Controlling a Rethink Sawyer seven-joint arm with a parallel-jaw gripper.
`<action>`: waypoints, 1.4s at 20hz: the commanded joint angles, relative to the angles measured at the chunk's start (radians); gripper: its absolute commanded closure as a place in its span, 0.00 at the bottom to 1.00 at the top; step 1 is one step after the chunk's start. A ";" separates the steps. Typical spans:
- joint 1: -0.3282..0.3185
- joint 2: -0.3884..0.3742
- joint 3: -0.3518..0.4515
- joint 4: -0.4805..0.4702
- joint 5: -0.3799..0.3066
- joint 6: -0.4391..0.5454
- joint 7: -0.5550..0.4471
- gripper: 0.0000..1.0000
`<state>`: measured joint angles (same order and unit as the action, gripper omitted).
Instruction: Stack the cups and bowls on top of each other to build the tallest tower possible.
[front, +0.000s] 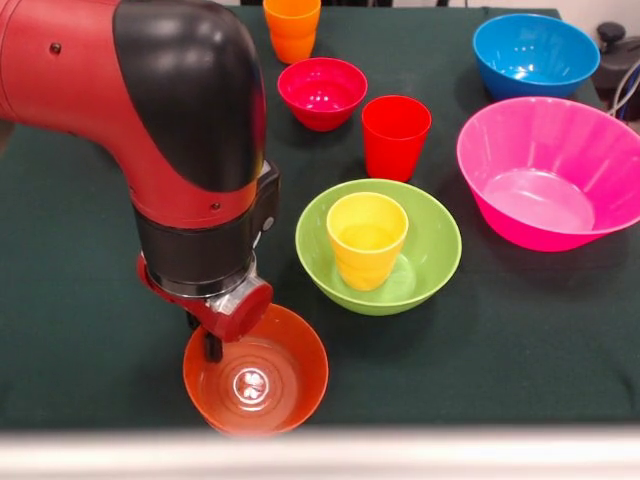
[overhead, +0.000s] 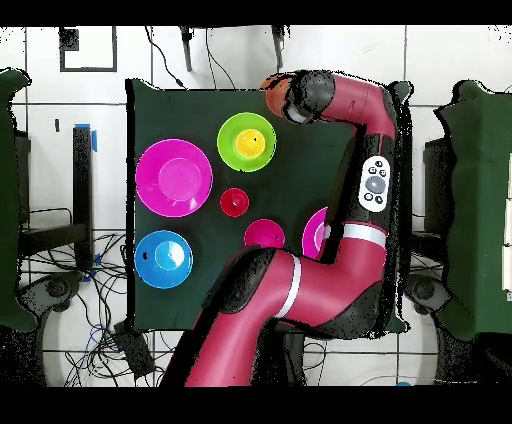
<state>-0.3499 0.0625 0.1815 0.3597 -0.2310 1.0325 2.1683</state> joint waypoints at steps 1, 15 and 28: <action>-0.014 -0.114 0.031 0.127 0.026 0.181 -0.239 1.00; -0.068 -0.265 0.053 0.176 0.082 0.340 -0.320 1.00; -0.122 -0.473 0.126 0.610 0.191 0.008 -0.356 1.00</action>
<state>-0.4567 -0.3092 0.1955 0.6333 -0.0606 1.1939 2.1426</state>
